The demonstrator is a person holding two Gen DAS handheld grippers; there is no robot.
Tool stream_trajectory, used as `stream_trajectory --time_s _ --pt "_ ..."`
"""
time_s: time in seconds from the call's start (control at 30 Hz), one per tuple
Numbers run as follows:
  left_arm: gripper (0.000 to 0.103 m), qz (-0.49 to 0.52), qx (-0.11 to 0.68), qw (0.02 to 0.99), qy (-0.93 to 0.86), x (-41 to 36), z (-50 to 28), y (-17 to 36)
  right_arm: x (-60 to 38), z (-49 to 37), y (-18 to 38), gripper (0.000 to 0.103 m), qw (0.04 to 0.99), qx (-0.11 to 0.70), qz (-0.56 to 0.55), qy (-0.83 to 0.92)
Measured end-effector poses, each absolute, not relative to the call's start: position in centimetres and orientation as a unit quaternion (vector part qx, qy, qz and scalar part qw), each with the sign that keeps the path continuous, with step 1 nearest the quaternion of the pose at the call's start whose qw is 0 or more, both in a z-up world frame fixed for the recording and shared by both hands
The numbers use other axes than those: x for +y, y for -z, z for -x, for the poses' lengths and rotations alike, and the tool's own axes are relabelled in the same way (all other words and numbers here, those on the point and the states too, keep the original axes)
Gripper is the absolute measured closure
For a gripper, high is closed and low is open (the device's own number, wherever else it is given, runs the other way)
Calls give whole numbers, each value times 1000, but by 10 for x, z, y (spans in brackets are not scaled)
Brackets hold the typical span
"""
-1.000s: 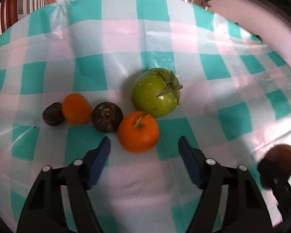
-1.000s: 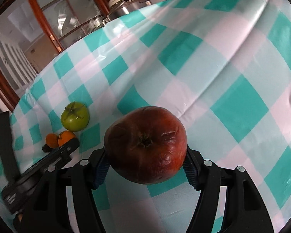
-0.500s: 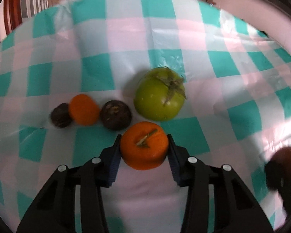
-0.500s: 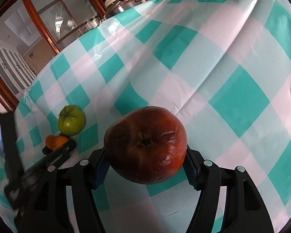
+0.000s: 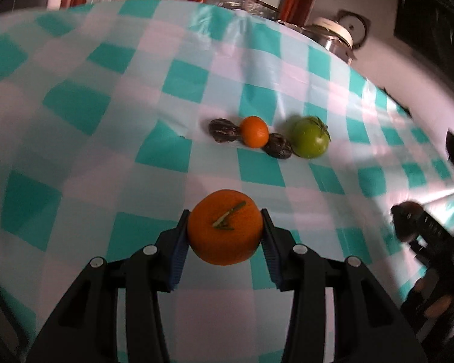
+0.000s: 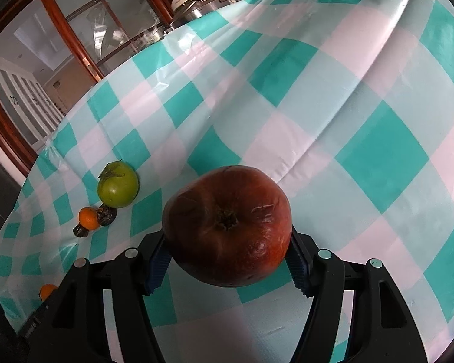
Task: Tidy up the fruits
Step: 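Grasp an orange tangerine with the left tool while the right tool holds the red apple, then carry the apple and tangerine into the white bin and open both tools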
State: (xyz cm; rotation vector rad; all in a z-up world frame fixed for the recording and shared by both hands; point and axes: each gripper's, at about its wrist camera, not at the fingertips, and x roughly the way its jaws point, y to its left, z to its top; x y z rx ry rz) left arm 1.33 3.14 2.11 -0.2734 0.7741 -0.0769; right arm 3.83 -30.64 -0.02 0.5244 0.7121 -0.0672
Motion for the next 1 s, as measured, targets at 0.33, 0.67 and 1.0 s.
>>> stream_trajectory --time_s 0.33,0.67,1.0 --pt "59 171 377 909 41 39 -23 -13 -303 -42 2 38 902 349 -255 7" --pt "58 159 379 911 41 34 -24 -14 -303 -40 1 38 903 346 -255 0" --pt "58 108 372 920 58 11 25 -21 -277 19 1 38 891 370 -262 -12"
